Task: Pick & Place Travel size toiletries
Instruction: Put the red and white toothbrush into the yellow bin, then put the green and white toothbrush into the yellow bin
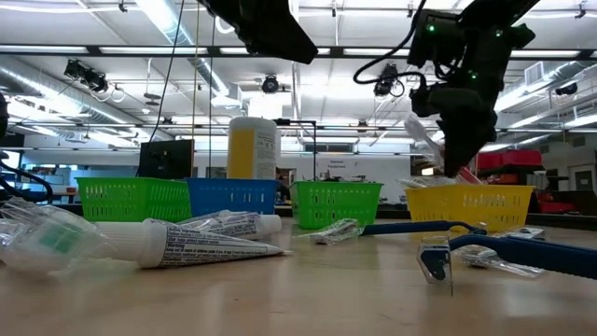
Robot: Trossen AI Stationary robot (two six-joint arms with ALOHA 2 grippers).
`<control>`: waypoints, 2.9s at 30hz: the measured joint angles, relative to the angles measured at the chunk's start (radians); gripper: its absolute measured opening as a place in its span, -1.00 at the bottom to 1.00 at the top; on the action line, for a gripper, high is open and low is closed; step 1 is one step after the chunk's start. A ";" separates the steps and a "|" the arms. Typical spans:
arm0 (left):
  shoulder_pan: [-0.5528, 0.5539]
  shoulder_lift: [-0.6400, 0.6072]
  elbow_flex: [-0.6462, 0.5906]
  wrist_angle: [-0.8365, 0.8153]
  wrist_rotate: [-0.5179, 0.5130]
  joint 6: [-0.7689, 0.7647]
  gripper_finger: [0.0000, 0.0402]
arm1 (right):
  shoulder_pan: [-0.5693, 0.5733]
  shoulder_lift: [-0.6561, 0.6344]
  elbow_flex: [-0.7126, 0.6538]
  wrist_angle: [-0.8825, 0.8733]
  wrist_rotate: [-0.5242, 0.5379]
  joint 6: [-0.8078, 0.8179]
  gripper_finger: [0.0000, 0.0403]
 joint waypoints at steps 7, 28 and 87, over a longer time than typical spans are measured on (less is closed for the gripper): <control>0.000 0.000 0.000 -0.006 0.000 0.013 -0.07 | 0.000 0.049 0.000 0.003 -0.002 -0.008 -0.77; 0.000 0.000 0.000 -0.022 0.000 0.012 -0.07 | -0.002 0.060 0.000 -0.009 0.051 0.023 -0.52; -0.086 -0.200 -0.176 -0.461 0.380 -0.116 -0.07 | 0.104 -0.014 0.058 0.116 -0.025 -0.191 -0.05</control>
